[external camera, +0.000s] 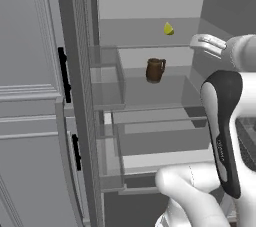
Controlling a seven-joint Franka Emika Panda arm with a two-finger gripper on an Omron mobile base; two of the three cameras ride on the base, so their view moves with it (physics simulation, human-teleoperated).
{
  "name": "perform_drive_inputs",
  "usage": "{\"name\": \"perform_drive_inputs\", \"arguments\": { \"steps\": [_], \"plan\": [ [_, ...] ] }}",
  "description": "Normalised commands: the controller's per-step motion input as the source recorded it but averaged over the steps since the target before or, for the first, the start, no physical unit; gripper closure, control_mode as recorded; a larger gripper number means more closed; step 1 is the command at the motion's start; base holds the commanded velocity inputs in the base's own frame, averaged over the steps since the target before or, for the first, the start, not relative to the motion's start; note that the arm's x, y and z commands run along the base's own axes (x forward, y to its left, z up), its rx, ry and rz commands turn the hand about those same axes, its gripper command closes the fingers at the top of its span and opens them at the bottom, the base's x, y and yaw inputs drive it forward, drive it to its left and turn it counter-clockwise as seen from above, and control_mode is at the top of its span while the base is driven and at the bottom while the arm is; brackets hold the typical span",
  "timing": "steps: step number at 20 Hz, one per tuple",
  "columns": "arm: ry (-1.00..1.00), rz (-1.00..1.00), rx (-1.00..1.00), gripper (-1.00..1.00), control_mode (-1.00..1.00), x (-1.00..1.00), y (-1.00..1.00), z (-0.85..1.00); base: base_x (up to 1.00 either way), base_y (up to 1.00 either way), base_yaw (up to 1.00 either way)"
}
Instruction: Grab a lemon wedge from the fridge and one ice cube from the ice bowl, and put them in the glass of lemonade.
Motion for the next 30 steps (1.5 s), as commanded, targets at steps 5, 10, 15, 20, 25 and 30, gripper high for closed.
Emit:
{"name": "perform_drive_inputs", "arguments": {
  "steps": [5,10,15,20,25,30],
  "plan": [
    [0.29,0.07,0.00,-1.00,-1.00,0.68,-0.06,0.77,0.00,0.00,0.00],
    [0.38,0.12,0.00,-1.00,-1.00,0.51,-0.18,-0.31,0.00,0.00,0.00],
    [0.00,0.05,-0.13,-1.00,-1.00,0.42,-0.05,-0.42,0.00,0.00,0.00],
    [0.01,0.13,-0.21,-1.00,-1.00,0.81,0.00,-0.06,0.00,0.00,0.00],
    [-0.05,0.11,0.00,-1.00,-1.00,0.84,-0.25,-0.14,0.00,0.00,0.00],
    [-0.10,0.02,-0.06,-1.00,-1.00,0.55,-0.12,0.01,0.00,0.00,0.00]
  ]
}}
